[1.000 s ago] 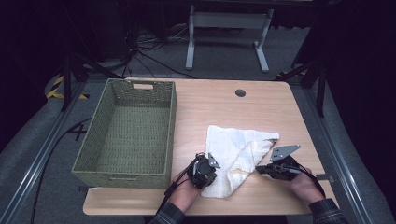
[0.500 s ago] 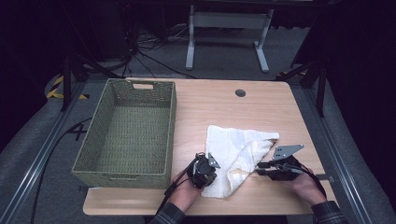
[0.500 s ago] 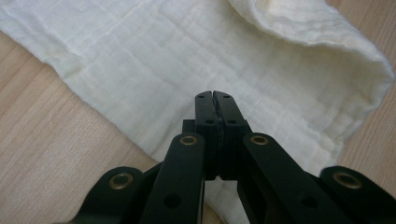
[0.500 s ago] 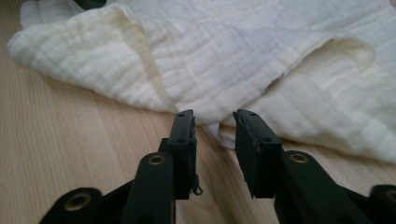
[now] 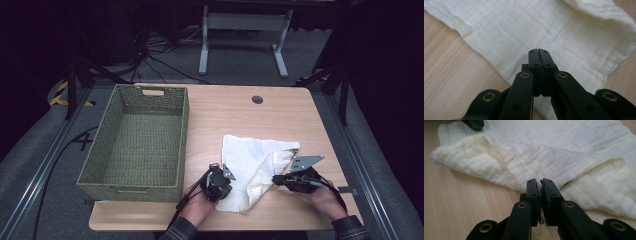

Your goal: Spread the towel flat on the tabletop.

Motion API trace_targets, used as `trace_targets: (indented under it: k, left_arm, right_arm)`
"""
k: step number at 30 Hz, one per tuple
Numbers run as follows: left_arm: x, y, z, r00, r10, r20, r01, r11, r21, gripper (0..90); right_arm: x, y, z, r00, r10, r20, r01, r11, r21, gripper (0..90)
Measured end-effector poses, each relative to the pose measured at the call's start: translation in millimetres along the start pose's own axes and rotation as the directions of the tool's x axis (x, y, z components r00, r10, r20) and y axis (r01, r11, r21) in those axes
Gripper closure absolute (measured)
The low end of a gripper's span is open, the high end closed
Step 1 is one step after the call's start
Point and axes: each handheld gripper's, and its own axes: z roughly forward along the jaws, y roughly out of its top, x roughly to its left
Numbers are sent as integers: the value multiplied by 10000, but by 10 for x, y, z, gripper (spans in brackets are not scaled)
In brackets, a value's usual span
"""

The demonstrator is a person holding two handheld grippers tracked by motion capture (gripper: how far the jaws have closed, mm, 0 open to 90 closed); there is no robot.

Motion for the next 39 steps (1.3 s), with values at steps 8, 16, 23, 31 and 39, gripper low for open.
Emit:
trace_targets:
  k: [8,16,23,31,39]
  left_arm:
    - [1,4,-8,10000,0,-44,0,9999,106,897]
    - [-71,4,-14,9999,-90,-50,92,9997,247,897]
    - [-229,-86,-47,9998,78,169,-81,9998,184,896]
    - [-135,-14,-43,10000,-62,-58,62,9999,-157,891]
    - [25,141,-32,9989,-387,-272,377,9986,-373,840]
  right_arm:
    - [8,-264,-320,9984,507,237,-499,9982,-318,846]
    - [106,-580,-523,9951,892,418,-886,9960,-144,846]
    - [109,-846,-686,9878,1422,632,-1423,9898,-29,827]
    - [63,-842,-772,9828,1702,715,-1651,9836,-724,733]
    - [-100,-627,-649,9850,1579,699,-1512,9842,-925,720]
